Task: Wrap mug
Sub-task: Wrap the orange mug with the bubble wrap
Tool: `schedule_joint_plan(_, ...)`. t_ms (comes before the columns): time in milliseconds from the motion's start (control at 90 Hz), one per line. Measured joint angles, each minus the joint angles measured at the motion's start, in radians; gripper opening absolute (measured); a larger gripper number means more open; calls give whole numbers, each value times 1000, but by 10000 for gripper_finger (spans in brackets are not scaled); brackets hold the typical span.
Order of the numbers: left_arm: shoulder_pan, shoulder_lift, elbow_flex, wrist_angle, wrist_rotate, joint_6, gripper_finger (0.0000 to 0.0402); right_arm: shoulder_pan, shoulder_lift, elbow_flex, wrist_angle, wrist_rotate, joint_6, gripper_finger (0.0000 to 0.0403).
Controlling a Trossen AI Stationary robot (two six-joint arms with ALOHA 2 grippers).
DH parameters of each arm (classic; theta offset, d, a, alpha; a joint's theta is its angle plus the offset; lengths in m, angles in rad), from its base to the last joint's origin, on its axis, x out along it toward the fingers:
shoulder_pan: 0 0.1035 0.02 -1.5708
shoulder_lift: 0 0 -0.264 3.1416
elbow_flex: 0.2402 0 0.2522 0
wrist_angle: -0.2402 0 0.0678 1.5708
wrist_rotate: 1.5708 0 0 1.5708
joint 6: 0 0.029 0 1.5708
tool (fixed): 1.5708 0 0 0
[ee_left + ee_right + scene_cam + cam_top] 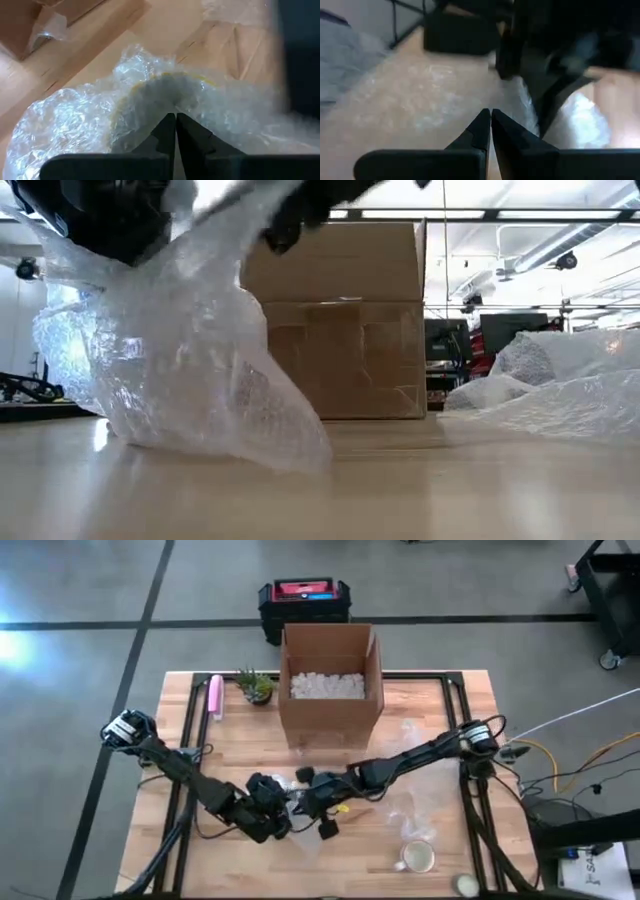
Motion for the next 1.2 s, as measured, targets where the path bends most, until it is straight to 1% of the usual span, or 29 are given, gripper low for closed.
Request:
schedule_joint_plan(100,0,0,0,10,0,2,4,-4,19,1,-1,51,-3,2)
schedule_joint_plan(200,-1,1,7,13,0,11,4,-8,38,2,30,55,21,2)
schedule_joint_plan(322,-5,-1,47,-6,13,67,1,-6,40,2,37,47,29,2)
schedule_joint_plan(411,-7,-9,95,-43,30,115,1,-3,40,2,37,41,27,2)
schedule_joint_plan(567,-12,-16,186,-181,-9,130,1,-5,41,2,43,63,27,2)
schedule_joint_plan(767,-11,-18,194,-200,8,125,11,-10,43,2,49,77,29,2)
schedule_joint_plan(878,15,-18,180,-221,39,113,39,-11,43,1,53,76,23,2)
schedule_joint_plan(967,36,-23,180,-239,64,167,76,-13,43,1,55,72,3,2)
schedule_joint_plan(1022,48,-43,187,-269,122,207,103,-15,43,1,59,70,-9,2)
schedule_joint_plan(1078,54,-71,210,-302,165,209,127,-17,43,1,60,69,-15,2)
schedule_joint_plan(1200,27,-134,264,-379,160,167,167,-21,42,1,60,68,-42,2)
